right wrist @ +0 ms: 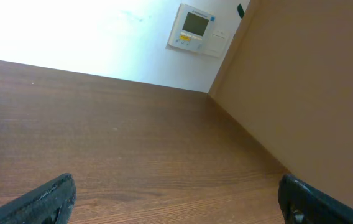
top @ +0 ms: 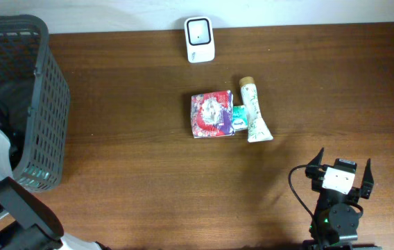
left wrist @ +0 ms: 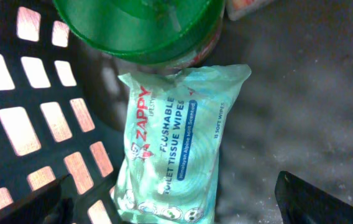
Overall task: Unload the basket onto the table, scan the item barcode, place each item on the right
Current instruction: 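Reach into the basket and grasp the mint-green wipes pack with the left gripper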
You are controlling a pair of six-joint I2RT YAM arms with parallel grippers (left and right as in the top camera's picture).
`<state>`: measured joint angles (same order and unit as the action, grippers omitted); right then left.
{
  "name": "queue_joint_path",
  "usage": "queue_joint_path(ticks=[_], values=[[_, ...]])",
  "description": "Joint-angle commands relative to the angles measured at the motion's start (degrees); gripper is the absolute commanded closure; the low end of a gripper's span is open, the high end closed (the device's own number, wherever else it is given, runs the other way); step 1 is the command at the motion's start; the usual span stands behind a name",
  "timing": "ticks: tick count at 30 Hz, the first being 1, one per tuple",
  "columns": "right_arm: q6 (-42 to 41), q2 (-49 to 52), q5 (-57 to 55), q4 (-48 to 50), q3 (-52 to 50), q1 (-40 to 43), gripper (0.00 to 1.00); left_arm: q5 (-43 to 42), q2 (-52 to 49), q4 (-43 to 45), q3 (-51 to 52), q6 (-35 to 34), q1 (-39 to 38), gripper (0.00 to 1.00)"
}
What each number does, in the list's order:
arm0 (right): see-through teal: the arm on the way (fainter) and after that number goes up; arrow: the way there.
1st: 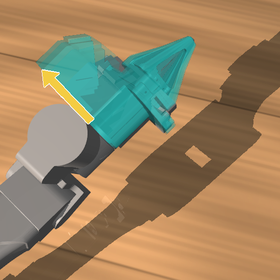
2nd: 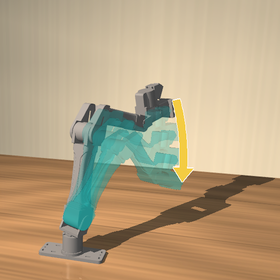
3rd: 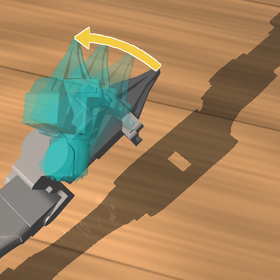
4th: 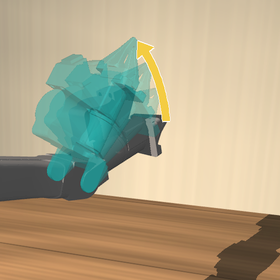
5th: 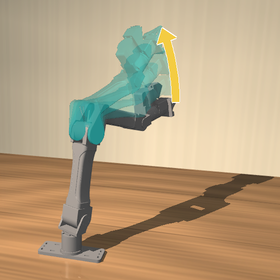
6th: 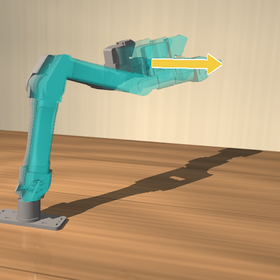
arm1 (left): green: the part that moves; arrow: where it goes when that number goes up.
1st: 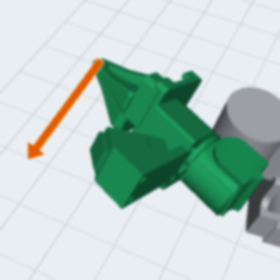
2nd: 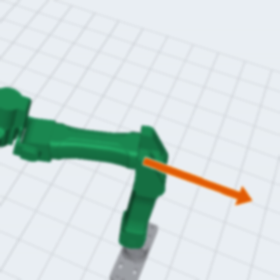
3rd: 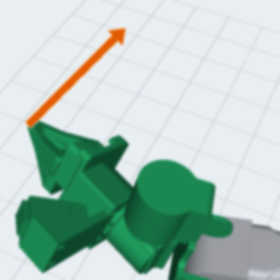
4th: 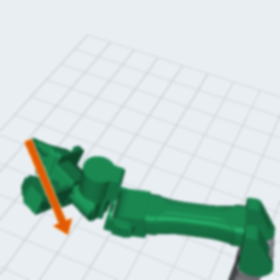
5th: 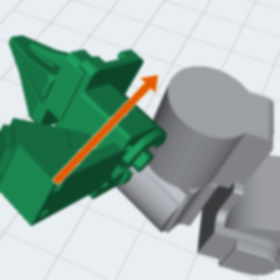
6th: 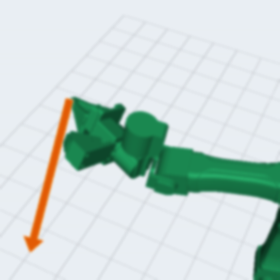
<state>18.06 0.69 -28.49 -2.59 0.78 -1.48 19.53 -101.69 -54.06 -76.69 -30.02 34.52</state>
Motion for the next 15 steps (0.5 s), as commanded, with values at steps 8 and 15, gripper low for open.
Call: queue_joint_path(ticks=[8, 15], values=[[-0.1, -0.4, -0.5, -0.2, -0.5, 0.3, 0.01, -6.2, 0.4, 1.1, -2.5, 9.1, 0.2, 0.1], [-0.1, -0.4, -0.5, -0.2, -0.5, 0.3, 0.01, -2.2, -3.3, -1.1, -2.3, 8.3, 0.8, 0.03]])
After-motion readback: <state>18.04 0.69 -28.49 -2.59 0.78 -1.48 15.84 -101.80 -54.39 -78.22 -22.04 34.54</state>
